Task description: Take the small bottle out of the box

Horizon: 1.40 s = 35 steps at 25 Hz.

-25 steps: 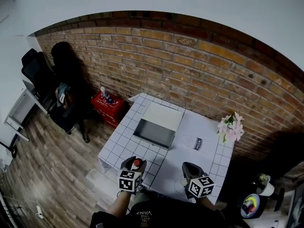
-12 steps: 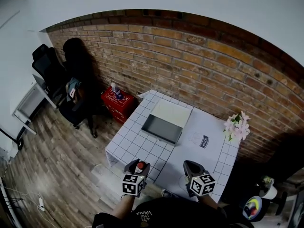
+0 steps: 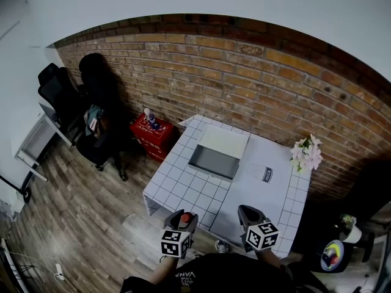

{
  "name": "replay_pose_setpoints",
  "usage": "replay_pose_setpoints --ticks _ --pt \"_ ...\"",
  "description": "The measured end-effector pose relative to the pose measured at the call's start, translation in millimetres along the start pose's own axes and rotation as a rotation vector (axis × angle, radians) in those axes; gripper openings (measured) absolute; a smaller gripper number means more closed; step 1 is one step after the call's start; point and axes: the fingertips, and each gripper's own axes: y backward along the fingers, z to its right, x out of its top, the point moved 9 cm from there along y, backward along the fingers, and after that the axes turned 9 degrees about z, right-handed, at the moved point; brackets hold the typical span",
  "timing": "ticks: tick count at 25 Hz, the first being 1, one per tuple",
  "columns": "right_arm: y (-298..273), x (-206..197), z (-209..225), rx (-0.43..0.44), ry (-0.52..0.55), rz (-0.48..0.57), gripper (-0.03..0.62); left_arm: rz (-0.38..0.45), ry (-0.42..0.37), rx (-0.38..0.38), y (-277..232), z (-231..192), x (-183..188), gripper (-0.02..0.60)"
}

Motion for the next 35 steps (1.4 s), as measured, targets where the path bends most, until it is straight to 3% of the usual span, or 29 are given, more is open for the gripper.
replay_pose_setpoints --ticks 14,35 --pt "32.6 -29.5 -46.8 -0.09 -0.024 0.03 -0.002 -0.005 -0.018 -0.055 50.2 -18.3 -16.0 0.229" --pt "61.5 -54.8 -75.4 -0.175 -0.031 0.022 -0.002 -0.006 -0.017 -0.118 81.3 -18.2 -30.1 0.229"
